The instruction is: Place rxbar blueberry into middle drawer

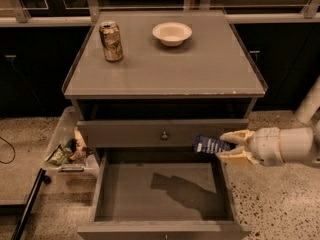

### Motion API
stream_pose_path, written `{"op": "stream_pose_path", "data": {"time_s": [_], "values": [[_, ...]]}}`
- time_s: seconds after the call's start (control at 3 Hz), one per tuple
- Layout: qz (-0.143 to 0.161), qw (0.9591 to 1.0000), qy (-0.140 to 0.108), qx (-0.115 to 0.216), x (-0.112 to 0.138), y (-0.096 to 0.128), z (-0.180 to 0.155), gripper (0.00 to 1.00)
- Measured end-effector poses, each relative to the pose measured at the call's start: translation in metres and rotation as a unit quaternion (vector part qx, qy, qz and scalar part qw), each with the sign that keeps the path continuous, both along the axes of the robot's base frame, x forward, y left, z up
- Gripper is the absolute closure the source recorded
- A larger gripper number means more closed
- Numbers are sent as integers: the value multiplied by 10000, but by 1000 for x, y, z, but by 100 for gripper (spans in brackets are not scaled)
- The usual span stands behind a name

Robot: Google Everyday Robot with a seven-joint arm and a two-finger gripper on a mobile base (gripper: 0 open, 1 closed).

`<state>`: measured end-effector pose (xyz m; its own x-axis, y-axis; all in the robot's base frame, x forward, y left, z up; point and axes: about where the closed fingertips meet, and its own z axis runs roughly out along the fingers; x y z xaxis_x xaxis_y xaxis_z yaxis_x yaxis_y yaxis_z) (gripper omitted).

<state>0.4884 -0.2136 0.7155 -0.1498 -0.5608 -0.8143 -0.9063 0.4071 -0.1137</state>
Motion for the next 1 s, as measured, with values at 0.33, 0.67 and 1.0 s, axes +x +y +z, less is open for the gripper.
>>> {"op": "stream_pose_path", "data": {"time_s": [0.33, 0.67, 1.0], "values": [[163, 9998, -79, 54, 13, 11, -45, 100], [294, 9993, -247, 33, 27, 18, -82, 100], [360, 9991, -220, -28, 32, 26, -120, 100]]}}
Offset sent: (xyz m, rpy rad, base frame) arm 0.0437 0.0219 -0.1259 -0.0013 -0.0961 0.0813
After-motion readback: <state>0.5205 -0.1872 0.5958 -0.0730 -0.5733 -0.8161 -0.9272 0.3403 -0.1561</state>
